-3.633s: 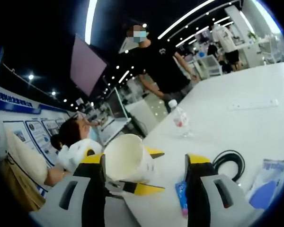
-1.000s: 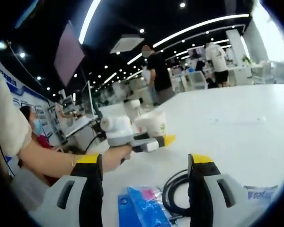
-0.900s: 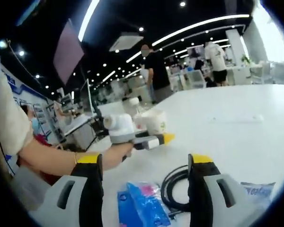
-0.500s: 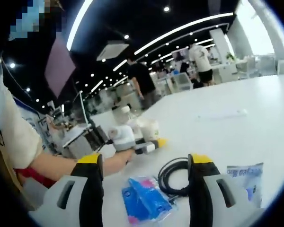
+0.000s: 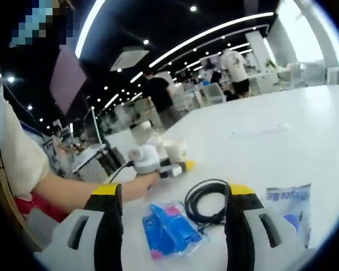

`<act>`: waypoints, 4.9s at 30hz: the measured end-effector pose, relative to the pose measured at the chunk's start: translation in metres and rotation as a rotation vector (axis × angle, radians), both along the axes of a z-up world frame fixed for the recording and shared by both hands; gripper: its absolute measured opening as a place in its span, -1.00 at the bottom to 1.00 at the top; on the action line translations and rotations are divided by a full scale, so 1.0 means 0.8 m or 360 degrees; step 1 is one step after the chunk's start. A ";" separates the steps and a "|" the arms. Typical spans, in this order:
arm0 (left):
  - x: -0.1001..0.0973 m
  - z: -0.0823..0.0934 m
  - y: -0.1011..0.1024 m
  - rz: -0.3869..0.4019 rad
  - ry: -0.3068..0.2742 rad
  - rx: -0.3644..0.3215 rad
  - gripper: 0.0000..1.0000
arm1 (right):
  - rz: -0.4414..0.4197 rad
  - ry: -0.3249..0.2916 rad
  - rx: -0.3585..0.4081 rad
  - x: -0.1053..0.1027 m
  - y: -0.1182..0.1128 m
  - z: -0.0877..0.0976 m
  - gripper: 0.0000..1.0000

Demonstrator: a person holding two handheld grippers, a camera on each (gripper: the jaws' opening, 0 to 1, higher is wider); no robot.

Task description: Arrange the tabletop items into an orderly group along one side of the table until the central work area is clear of visible clutter.

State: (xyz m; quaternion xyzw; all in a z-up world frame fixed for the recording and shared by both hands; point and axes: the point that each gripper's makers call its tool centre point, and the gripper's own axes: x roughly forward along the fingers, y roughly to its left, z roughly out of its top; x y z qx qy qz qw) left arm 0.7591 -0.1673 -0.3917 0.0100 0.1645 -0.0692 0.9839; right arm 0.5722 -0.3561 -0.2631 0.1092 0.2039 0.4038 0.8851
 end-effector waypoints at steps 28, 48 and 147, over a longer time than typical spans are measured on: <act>-0.018 0.004 -0.011 -0.0053 0.0035 0.0006 -0.21 | -0.0015 0.0035 -0.0009 0.004 -0.003 -0.009 0.51; -0.046 0.063 -0.021 -0.0086 0.0032 0.0181 0.10 | 0.0006 0.0080 0.0020 -0.002 0.003 -0.008 0.53; 0.002 0.067 -0.012 -0.0087 -0.0398 -0.0088 -0.26 | -0.0010 0.0109 -0.0112 0.001 -0.007 -0.022 0.50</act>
